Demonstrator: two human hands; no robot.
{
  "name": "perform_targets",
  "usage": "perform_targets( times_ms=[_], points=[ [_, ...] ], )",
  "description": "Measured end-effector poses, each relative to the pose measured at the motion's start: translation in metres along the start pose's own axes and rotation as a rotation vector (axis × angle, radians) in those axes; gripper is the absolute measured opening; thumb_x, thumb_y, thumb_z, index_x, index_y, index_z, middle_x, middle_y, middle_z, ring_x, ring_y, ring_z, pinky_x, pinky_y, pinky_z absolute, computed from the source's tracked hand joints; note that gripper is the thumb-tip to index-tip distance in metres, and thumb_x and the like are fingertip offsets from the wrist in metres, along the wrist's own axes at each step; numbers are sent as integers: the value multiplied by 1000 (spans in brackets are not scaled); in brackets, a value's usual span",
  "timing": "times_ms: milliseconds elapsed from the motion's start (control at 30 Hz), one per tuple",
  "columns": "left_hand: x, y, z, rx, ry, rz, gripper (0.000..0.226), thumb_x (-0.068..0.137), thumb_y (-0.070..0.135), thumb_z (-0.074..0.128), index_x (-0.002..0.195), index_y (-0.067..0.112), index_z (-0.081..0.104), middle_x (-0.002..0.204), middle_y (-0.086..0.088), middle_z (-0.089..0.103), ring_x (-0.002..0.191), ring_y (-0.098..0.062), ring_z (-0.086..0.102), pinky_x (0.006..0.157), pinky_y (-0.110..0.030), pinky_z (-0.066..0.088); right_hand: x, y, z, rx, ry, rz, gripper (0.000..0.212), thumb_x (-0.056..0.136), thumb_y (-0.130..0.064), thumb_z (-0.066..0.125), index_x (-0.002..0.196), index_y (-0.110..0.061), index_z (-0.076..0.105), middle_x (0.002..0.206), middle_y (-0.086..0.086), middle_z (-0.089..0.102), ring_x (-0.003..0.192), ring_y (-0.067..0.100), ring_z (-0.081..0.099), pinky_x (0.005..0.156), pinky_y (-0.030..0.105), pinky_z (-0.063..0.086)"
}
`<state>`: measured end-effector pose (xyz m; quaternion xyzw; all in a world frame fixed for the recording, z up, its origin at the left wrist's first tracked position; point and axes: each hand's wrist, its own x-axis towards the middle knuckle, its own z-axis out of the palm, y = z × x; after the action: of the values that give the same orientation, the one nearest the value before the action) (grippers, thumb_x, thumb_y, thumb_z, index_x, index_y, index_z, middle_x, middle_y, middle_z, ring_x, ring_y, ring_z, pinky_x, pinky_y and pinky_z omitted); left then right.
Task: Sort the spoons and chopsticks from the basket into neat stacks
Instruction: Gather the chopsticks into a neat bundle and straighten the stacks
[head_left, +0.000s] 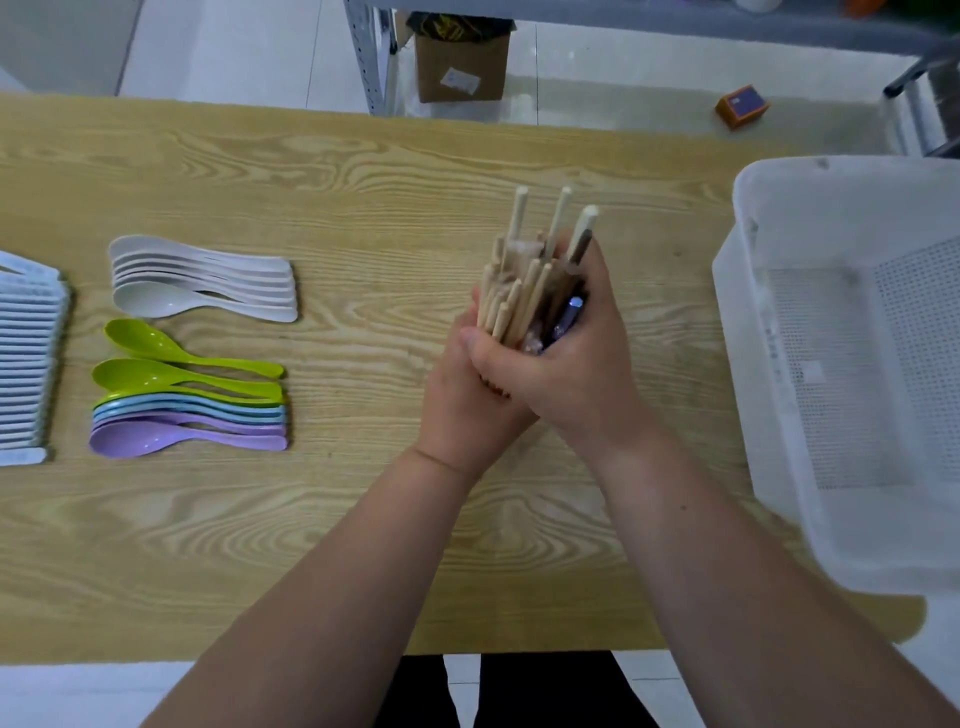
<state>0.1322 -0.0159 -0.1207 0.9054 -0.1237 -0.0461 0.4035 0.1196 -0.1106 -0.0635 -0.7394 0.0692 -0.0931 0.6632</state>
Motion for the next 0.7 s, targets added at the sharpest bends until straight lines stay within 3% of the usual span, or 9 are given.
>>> perform_targets(
  times_ms=[67, 167, 233, 300, 400, 500, 567, 633, 700],
  points=[
    [-4, 1, 4, -38, 38, 62, 50, 81, 51, 47, 119, 23, 64, 110, 8, 60, 90, 9, 41, 72, 6, 29, -3, 8, -1, -25, -2, -22, 61, 69, -1, 83, 109, -33, 51, 101, -1, 70, 97, 17, 72, 90, 39, 57],
    [-7, -11, 12, -140, 24, 76, 43, 81, 44, 59, 119, 23, 64, 109, 17, 53, 88, 19, 43, 75, 9, 28, -5, 19, -4, -72, 4, -40, 62, 69, -2, 82, 113, -32, 51, 99, -14, 68, 96, 10, 71, 87, 28, 55],
    [-12, -21, 19, -115, -64, 78, 51, 83, 48, 58, 130, 27, 58, 121, 23, 45, 104, 19, 41, 83, 9, 25, -8, 28, -3, -102, -21, 22, 51, 70, -13, 81, 116, -17, 60, 99, -9, 71, 97, 11, 71, 86, 33, 56],
    [-15, -31, 28, -17, -125, 101, 55, 87, 51, 55, 139, 35, 47, 131, 26, 40, 124, 7, 37, 92, 9, 17, -11, 36, -2, -135, -13, 53, 48, 70, -20, 79, 113, -4, 64, 99, 1, 73, 98, 16, 72, 87, 40, 58],
    [-13, -34, 33, 76, -158, 70, 66, 88, 60, 45, 149, 35, 37, 151, 12, 39, 133, 15, 23, 98, 7, 11, -11, 38, 2, -134, 24, 44, 45, 72, -11, 80, 114, -11, 64, 99, -1, 73, 97, 14, 72, 88, 38, 58],
    [-15, -22, 29, -226, -99, -89, 72, 80, 56, 59, 142, 22, 50, 124, 19, 57, 113, 28, 39, 85, 6, 29, -2, 36, 5, -75, 70, 34, 46, 72, -6, 80, 104, -31, 59, 92, -7, 72, 91, 13, 72, 84, 34, 59],
    [-18, -23, 22, -371, -134, -163, 79, 67, 51, 71, 138, 23, 51, 106, 23, 63, 102, 16, 57, 75, -2, 42, 8, 36, 3, -60, 88, 68, 44, 73, 0, 79, 99, -30, 59, 86, -8, 72, 86, 11, 73, 79, 31, 59],
    [-18, -31, 12, -390, -303, -161, 89, 60, 48, 81, 139, 31, 43, 110, 16, 66, 104, 2, 64, 85, -23, 54, 20, 38, -5, 40, 79, 152, 36, 71, 3, 76, 95, -20, 62, 79, -7, 71, 76, 11, 71, 72, 30, 57],
    [-13, -42, 5, -385, -472, -169, 87, 60, 47, 85, 134, 40, 42, 118, 6, 67, 110, -11, 65, 94, -39, 55, 30, 44, -13, 306, 39, 285, 26, 68, 1, 69, 90, -9, 61, 75, 1, 67, 65, 18, 66, 66, 36, 55]
  ],
)
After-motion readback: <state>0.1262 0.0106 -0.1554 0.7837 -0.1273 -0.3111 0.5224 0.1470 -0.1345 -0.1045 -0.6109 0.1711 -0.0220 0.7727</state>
